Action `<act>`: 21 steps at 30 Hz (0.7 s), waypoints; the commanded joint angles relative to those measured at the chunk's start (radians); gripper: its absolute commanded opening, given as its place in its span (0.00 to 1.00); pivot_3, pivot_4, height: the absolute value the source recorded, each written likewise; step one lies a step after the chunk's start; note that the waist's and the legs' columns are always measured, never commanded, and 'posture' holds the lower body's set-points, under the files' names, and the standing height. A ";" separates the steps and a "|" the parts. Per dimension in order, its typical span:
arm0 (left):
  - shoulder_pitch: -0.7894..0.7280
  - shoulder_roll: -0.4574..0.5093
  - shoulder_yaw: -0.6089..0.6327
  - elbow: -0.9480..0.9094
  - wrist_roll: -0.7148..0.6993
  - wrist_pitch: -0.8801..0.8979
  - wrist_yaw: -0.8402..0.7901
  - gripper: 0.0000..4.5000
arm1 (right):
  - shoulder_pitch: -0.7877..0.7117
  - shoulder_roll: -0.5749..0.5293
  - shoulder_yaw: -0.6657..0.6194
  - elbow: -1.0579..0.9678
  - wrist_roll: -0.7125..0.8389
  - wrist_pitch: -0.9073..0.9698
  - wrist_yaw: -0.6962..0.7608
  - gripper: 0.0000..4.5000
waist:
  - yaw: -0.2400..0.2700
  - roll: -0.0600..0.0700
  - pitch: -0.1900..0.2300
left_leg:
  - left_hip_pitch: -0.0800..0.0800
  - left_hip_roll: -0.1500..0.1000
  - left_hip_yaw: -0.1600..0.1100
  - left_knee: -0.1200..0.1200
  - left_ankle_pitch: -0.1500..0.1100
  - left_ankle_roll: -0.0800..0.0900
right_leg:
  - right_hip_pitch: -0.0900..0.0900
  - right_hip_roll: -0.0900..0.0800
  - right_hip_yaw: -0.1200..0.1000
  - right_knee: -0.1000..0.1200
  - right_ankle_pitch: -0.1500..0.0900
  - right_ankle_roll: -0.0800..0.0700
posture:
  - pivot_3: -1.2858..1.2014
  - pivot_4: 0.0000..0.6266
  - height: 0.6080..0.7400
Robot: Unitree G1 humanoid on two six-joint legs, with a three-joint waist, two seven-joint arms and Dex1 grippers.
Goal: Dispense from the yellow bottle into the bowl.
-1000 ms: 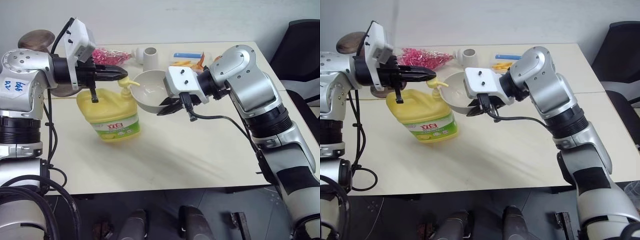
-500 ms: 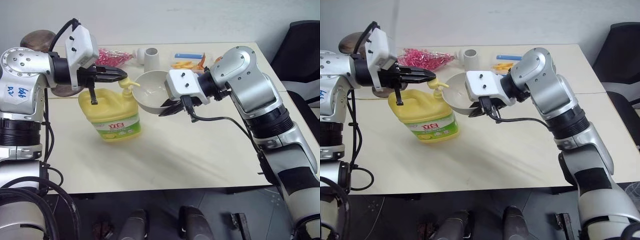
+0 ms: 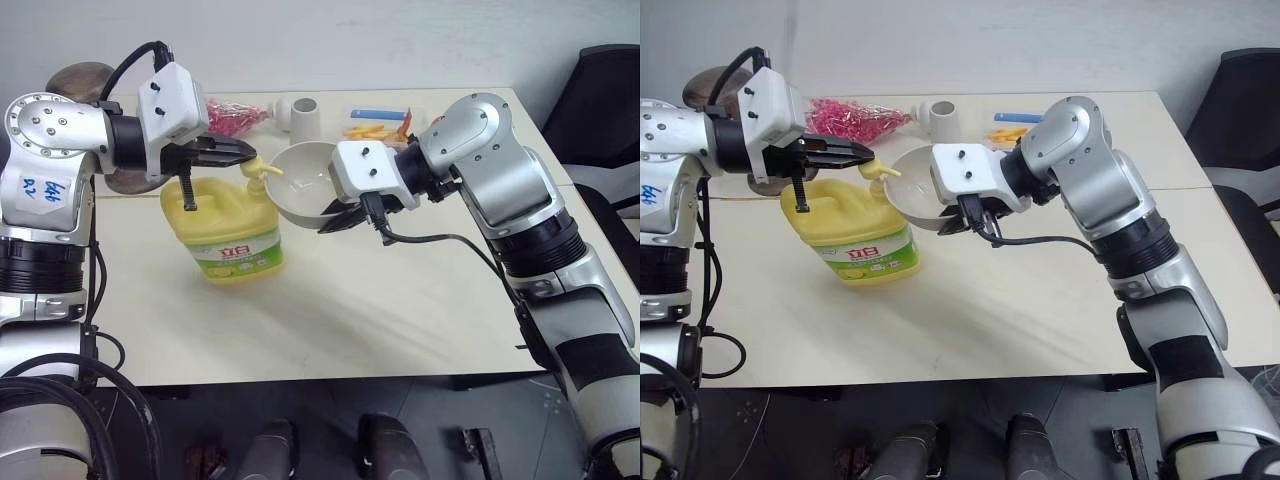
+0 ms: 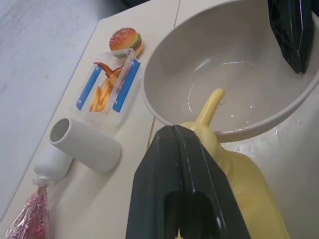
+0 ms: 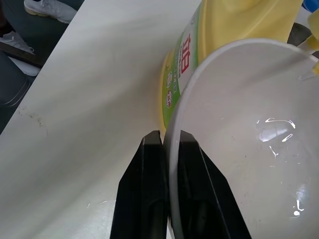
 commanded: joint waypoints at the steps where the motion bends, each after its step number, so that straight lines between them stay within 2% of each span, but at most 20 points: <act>1: 0.075 0.005 -0.111 0.054 0.089 0.011 -0.046 0.01 | -0.012 0.012 -0.013 -0.046 0.022 -0.011 0.004 0.00 | 0.000 0.000 0.000 | 0.000 0.000 0.000 0.000 0.000 0.000 | 0.000 0.000 0.000 0.000 0.000 0.000 | 0.52 0.24 1.00; 15: 0.098 0.034 -0.163 0.075 0.158 -0.070 -0.098 0.01 | -0.002 0.018 -0.017 -0.058 0.024 -0.017 0.003 0.00 | 0.000 0.004 -0.021 | 0.003 0.000 0.000 -0.002 0.000 0.000 | 0.002 0.000 0.000 0.000 0.000 0.000 | 0.52 0.24 1.00; 21: 0.066 0.016 -0.091 0.044 0.081 0.049 -0.060 0.01 | 0.006 0.020 -0.021 -0.062 0.031 -0.019 0.002 0.00 | 0.000 0.004 -0.021 | 0.003 0.000 0.000 -0.001 0.000 0.000 | 0.003 0.000 0.001 0.000 0.000 0.000 | 0.52 0.24 1.00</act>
